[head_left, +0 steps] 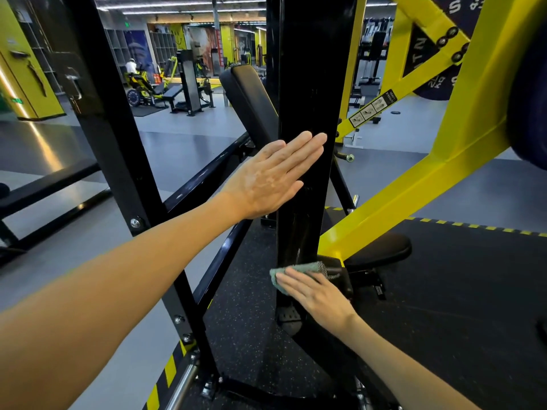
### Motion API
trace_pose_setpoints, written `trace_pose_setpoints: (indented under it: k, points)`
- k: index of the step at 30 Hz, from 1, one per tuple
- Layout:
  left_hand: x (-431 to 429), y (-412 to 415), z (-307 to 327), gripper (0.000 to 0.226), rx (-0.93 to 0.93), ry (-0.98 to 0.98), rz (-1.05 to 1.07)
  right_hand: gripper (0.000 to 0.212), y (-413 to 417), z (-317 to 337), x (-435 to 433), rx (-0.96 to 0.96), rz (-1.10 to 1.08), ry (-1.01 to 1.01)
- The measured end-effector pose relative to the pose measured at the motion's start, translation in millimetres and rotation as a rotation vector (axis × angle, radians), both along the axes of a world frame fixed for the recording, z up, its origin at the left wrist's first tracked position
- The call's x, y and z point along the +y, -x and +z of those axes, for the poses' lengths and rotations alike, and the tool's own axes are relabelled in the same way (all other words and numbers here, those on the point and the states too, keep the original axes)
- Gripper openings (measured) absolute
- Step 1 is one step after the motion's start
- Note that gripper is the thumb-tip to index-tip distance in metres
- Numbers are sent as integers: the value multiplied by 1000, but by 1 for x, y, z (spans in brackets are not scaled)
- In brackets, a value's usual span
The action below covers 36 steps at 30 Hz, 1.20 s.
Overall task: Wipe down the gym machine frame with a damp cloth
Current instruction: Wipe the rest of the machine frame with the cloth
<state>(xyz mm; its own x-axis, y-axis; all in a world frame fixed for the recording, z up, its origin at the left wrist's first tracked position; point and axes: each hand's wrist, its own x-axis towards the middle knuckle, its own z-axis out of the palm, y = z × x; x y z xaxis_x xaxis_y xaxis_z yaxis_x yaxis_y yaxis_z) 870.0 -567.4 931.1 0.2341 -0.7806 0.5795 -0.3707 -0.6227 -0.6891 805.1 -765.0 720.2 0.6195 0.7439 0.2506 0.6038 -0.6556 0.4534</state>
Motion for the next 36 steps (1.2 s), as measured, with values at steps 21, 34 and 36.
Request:
trace_pose_setpoints:
  k: [21,34,36]
  points:
    - [0,4,4,60,58,14,-26,77,-4,22,-17,-80,24,91]
    - [11,16,36,56,115,-93,-91,63,-23,176,-11,-299,54,-139]
    - [14,21,52,56,142,-40,-100,61,-27,212,-9,-333,54,-164]
